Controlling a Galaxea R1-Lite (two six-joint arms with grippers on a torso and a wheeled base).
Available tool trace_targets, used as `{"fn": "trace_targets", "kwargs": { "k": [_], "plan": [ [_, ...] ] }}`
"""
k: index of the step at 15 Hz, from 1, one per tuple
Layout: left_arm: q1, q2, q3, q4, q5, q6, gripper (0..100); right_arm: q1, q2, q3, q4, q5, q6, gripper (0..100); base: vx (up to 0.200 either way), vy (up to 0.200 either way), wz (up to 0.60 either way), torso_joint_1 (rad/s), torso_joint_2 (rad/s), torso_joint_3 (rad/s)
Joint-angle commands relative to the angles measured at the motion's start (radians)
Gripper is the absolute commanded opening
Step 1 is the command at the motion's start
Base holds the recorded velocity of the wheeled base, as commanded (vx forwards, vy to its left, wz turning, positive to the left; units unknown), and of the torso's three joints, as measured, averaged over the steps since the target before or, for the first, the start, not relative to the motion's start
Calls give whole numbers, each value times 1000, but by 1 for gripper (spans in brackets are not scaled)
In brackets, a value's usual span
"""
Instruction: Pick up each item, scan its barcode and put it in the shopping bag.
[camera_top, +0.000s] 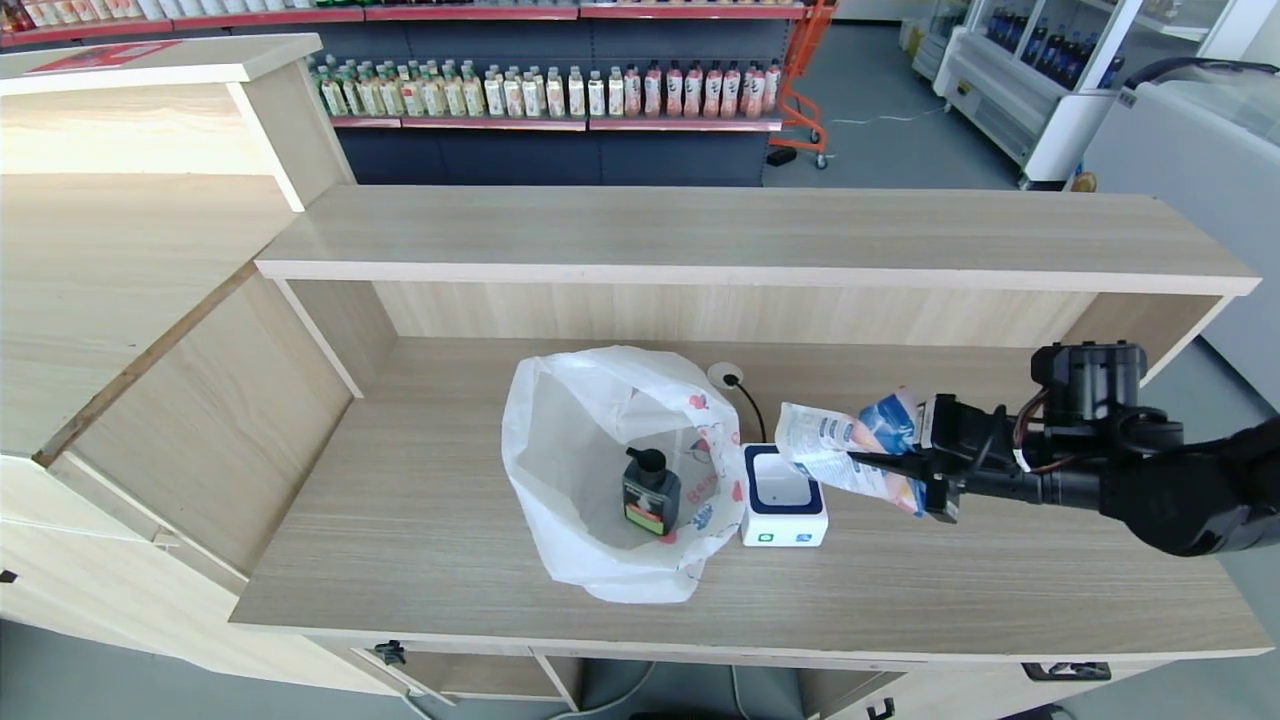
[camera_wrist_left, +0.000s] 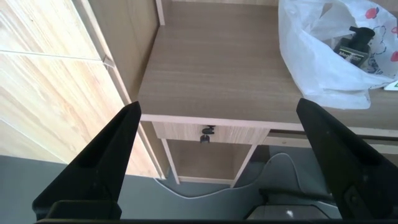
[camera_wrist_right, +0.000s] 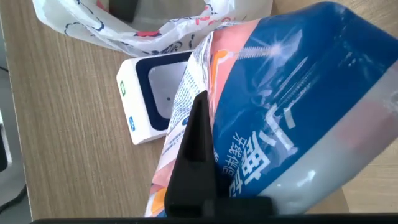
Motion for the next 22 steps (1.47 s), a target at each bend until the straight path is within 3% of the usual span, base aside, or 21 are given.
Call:
{"fn": "trace_targets", "kwargs": {
  "k": [1, 6, 20, 22],
  "plan": [
    [0, 0, 0, 0, 0, 0, 100, 20, 62, -31, -2, 2, 3, 0, 0, 0, 0, 0, 0, 0],
    [0, 0, 0, 0, 0, 1, 100, 67, 105, -92, -5, 14, 12, 0, 0, 0, 0, 0, 0, 0],
    [0, 0, 0, 0, 0, 1, 100, 58, 128, -86, -66, 28, 18, 0, 0, 0, 0, 0, 0, 0],
    [0, 0, 0, 0, 0, 0, 100, 49, 4, -67, -68, 28, 229, 0, 0, 0, 0, 0, 0, 0]
  ]
}}
